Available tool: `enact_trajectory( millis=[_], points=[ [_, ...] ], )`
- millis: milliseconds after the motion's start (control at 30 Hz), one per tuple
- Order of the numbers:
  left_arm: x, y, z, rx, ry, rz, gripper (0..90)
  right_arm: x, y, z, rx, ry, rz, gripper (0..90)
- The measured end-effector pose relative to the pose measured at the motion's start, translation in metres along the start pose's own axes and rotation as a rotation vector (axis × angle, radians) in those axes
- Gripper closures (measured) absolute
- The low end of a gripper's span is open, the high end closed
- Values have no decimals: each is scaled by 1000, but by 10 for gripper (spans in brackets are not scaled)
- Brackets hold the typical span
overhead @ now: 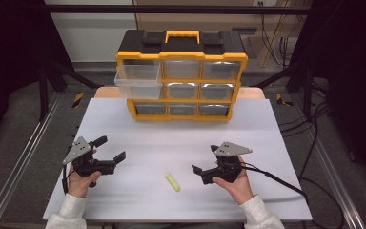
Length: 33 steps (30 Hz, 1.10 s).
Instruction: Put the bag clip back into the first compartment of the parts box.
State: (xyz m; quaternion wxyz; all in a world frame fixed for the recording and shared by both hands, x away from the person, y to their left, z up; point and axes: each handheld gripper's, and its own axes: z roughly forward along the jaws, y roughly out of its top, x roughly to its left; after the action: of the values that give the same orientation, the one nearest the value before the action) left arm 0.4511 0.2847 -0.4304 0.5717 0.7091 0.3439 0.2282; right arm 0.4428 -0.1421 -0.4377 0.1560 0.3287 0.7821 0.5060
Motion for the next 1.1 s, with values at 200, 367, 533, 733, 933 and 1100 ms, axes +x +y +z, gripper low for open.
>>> enact_trajectory(
  millis=[200,367,533,733,933,1100],
  points=[
    [1,0,0,-2,1,-5,13,11,-1,16,38,28,8,15],
    [0,0,0,-3,0,-4,12,18,-2,23,67,25,-10,17],
    [0,0,0,0,2,-4,11,30,-1,34,94,40,-34,21],
    [0,0,0,5,5,-5,10,41,-2,46,131,52,-52,22],
    [1,0,1,9,8,-6,10,47,-4,55,173,59,-62,36],
    [1,0,1,12,9,-6,10,51,-6,62,204,65,-68,52]
  ],
)
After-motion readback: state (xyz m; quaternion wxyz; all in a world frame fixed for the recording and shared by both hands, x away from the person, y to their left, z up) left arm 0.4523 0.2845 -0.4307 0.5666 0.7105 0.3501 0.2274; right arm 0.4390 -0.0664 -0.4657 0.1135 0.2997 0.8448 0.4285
